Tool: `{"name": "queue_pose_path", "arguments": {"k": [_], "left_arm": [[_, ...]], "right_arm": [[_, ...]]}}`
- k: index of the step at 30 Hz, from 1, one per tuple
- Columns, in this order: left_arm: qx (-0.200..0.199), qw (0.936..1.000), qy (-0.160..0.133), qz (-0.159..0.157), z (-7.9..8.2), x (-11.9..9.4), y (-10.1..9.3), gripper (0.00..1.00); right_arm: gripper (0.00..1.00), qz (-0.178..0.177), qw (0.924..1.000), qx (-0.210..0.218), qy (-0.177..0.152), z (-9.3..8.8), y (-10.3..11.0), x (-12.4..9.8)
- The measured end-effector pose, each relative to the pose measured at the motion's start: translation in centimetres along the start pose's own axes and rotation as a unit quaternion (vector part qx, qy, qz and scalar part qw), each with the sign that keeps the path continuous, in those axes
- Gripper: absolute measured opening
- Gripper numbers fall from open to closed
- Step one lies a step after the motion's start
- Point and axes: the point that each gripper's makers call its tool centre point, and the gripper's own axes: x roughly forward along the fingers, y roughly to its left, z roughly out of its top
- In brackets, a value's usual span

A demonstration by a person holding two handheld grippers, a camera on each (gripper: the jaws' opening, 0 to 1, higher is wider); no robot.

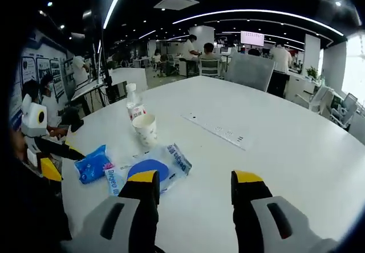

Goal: Arrange the tabletop items into an orderly group along one side of the table until the central work area is clear of visible clutter.

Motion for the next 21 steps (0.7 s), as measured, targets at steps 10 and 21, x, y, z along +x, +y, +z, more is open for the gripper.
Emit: {"name": "queue_pose_path", "arguments": {"k": [10, 21], "left_arm": [[-0.069, 0.9973, 0.025, 0.001, -1.9, 2.0, 0.5, 0.72], [-0.125, 0.9907, 0.054, 0.001, -3.8, 3.1, 0.4, 0.65]], "right_arm": [[0.27, 0.013, 0.9996, -0.023, 0.002, 0.1, 0.3, 3.2], [0.24, 0.027, 0.9989, -0.037, 0.011, -1.3, 0.3, 5.6]]}}
